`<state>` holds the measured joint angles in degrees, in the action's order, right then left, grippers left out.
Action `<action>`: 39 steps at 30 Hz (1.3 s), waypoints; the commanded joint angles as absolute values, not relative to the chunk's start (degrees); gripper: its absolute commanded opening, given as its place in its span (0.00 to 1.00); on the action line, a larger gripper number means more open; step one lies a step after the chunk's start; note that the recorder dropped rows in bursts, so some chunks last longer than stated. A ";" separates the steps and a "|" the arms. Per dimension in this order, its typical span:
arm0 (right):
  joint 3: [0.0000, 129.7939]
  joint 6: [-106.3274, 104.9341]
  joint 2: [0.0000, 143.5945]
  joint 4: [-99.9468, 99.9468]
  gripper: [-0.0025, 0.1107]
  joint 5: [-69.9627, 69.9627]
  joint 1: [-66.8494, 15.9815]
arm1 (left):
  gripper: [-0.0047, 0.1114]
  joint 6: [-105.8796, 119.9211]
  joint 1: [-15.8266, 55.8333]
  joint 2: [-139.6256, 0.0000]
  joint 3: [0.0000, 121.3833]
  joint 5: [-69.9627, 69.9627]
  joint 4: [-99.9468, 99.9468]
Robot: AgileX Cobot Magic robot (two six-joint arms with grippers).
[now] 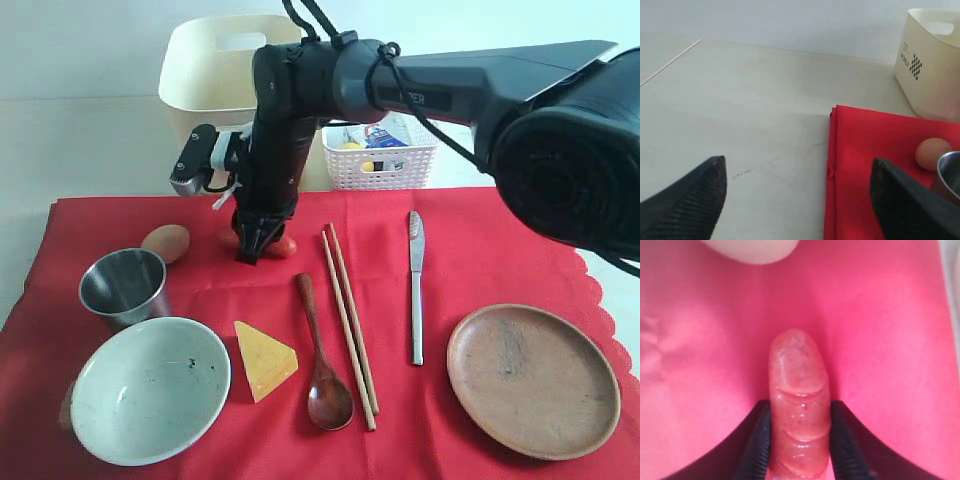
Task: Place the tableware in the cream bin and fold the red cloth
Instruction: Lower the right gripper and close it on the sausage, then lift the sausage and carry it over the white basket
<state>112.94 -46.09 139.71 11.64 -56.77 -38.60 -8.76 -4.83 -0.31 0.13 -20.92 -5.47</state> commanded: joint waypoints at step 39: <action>112.91 -41.74 116.82 13.48 0.02 -69.96 -23.06 | 0.69 -8.97 -4.67 0.00 0.00 -20.34 -5.33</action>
